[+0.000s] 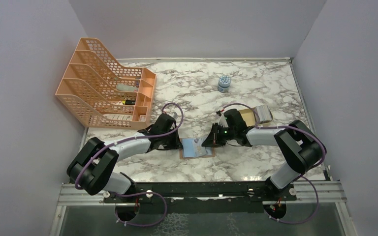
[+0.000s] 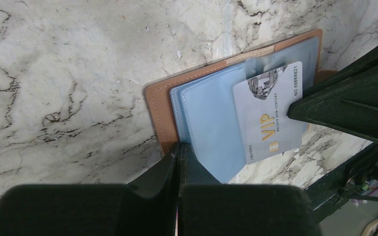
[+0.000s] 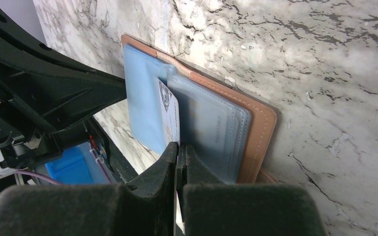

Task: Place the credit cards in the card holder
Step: Insert the credit card into the card holder.

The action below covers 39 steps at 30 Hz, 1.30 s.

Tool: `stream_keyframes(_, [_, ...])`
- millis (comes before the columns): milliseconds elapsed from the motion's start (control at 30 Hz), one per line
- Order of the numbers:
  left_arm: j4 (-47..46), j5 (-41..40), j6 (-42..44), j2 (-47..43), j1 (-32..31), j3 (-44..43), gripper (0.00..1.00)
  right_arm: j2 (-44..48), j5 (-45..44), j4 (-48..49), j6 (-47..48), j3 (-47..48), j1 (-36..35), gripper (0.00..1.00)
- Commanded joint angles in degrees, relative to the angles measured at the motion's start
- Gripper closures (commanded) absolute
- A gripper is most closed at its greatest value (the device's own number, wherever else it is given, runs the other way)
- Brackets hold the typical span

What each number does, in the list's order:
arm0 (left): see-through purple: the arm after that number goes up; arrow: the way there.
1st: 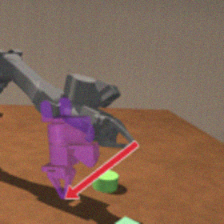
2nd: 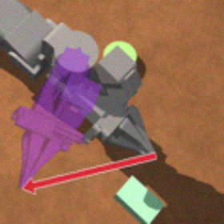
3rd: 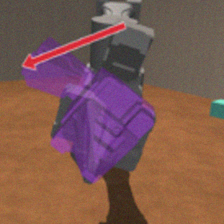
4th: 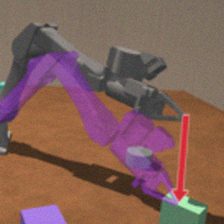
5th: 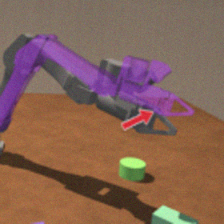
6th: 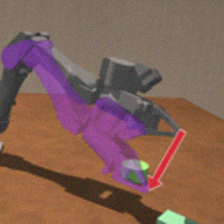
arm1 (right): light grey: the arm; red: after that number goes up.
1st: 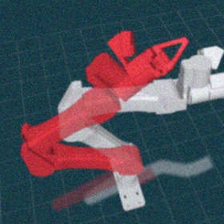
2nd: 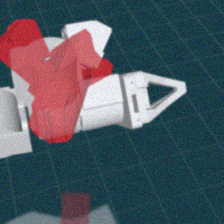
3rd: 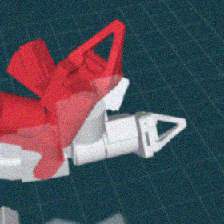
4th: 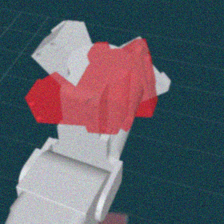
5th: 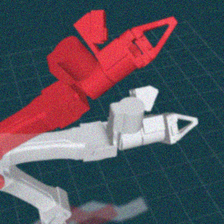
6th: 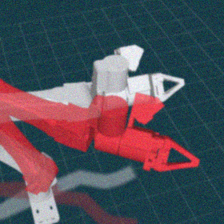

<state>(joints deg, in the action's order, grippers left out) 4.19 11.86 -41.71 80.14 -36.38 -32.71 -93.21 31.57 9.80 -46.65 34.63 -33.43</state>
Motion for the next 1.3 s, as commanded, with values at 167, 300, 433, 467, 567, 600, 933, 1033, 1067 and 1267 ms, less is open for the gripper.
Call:
stream_keyframes(167, [-1.9, 2.3, -2.1, -0.4, -1.1, 2.7, 1.00, 0.4, -4.0, 3.2, -1.1, -1.9, -0.8, 0.99])
stream_keyframes(300, [-2.1, 2.2, -2.4, -0.3, -1.4, 3.0, 1.00, 0.7, -4.7, 4.2, -1.4, -2.5, -1.0, 0.99])
stream_keyframes(433, [-2.4, 2.0, -3.2, -0.3, -1.7, 3.5, 1.00, 1.6, -5.8, 5.0, -2.0, -3.2, -1.2, 0.99])
stream_keyframes(467, [-2.7, 2.0, -3.5, -0.3, -1.8, 3.7, 1.00, 1.8, -6.0, 5.2, -2.2, -3.4, -1.3, 0.99])
stream_keyframes(567, [-3.2, 2.0, -4.3, -0.2, -2.1, 4.1, 1.00, 2.6, -6.6, 5.4, -2.6, -3.7, -1.4, 0.99])
stream_keyframes(600, [-3.3, 1.9, -4.4, -0.2, -2.2, 4.3, 1.00, 2.9, -6.8, 5.4, -2.7, -3.7, -1.4, 0.99])
stream_keyframes(933, [-4.1, 1.7, -5.3, -0.7, -2.6, 5.7, 1.00, 4.4, -7.9, 5.7, -2.5, -5.1, -1.4, 0.99])
stream_keyframes(1033, [-4.2, 1.7, -5.4, -0.8, -2.6, 5.7, 1.00, 3.4, -7.2, 5.6, -2.6, -4.7, -1.7, 0.99])
stream_keyframes(1067, [-4.3, 1.6, -5.4, -0.8, -2.7, 5.7, 1.00, 3.1, -7.1, 5.5, -2.6, -4.5, -2.0, 0.99])
stream_keyframes(1267, [-4.5, 1.7, -5.8, -0.9, -3.1, 5.4, 1.00, 2.5, -8.4, 2.0, -2.8, -2.3, -4.9, 0.79])
